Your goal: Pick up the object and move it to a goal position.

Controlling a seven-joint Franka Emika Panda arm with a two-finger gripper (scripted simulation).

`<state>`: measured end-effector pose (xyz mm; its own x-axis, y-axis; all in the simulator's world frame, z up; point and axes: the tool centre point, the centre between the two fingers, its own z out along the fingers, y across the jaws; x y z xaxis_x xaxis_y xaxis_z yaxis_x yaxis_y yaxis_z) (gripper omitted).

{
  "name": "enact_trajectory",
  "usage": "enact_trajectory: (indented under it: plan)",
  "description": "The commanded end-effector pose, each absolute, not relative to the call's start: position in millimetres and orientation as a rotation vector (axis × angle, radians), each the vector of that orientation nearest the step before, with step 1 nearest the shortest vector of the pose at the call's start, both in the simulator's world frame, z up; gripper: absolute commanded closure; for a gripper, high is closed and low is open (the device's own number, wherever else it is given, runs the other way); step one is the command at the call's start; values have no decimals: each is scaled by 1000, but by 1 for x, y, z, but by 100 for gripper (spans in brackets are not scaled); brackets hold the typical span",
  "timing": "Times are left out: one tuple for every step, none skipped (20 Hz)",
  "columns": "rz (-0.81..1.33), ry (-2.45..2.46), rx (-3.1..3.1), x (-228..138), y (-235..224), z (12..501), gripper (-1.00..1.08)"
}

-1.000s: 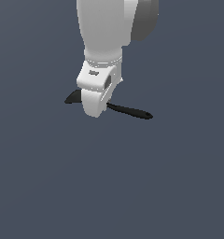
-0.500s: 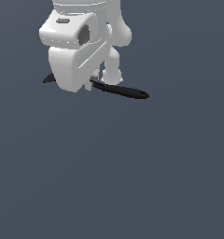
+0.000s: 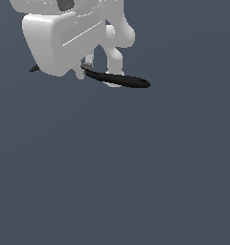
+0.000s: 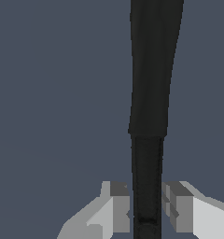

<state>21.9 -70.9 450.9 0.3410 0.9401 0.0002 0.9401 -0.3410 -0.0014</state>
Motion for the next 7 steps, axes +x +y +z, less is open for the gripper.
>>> enact_trajectory:
  plan:
    - [0,-1803,-2573,23,-73,457,108]
    - [0,-1803,-2573,23,-73,458,108]
    - [0,-1803,-2573,24,-74,459,108]
    - [0,-1803,-2573,24,-74,460,108]
    - [0,-1803,-2573,24,-74,460,108]
    - [0,-1803,-2573,24,-74,460,108]
    - [0,-1803,-2573,24,-74,460,108]
